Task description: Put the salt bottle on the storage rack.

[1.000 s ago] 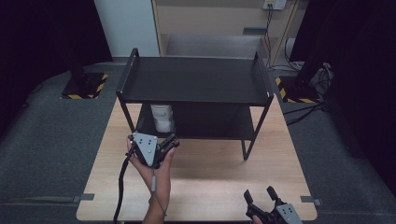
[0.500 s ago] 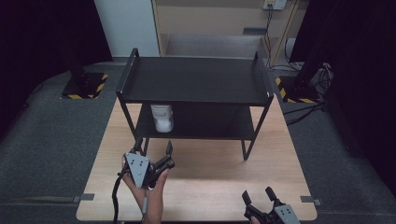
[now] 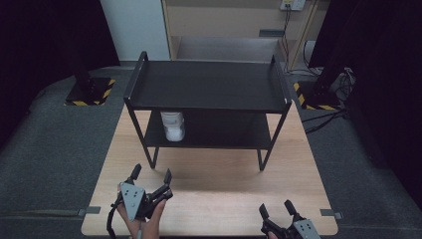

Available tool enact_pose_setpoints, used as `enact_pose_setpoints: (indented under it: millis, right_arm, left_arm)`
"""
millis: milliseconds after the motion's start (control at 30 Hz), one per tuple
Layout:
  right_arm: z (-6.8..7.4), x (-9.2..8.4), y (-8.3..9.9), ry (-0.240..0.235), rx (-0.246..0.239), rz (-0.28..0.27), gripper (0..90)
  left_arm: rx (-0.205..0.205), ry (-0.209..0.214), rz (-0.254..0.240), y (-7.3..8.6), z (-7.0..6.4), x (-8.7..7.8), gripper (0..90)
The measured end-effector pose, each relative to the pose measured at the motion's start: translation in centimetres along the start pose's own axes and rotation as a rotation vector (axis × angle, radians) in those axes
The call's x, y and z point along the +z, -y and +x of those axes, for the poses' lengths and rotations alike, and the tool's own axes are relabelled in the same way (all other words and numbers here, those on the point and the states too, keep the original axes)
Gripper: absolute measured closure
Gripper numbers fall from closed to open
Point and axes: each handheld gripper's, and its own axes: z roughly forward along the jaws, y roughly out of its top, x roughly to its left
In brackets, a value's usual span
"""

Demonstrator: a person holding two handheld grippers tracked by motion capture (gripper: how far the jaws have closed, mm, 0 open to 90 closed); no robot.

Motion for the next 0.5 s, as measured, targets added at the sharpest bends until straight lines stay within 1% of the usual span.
enact_pose_setpoints:
  millis: [167,267,367,400,500]
  right_arm:
    - [0.0,-0.1,-0.1,0.003,-0.005,0.0,5.8]
    - [0.0,-0.1,-0.2,0.005,-0.009,-0.003,5.7]
    - [0.0,-0.2,-0.4,0.008,-0.014,-0.008,5.7]
    - [0.0,-0.2,-0.6,0.008,-0.018,-0.008,5.7]
    - [-0.3,-0.3,-0.8,0.013,-0.02,-0.015,5.7]
  left_arm:
    - [0.024,-0.008,0.0,0.8,1.5,-1.5,7.4]
    - [0.023,-0.006,-0.004,1.1,2.4,-2.3,7.3]
    - [0.05,-0.007,-0.009,1.4,3.3,-3.3,7.3]
    - [0.054,-0.012,-0.011,1.6,3.7,-3.7,7.3]
    - [0.04,-0.02,-0.012,1.9,4.7,-4.4,7.3]
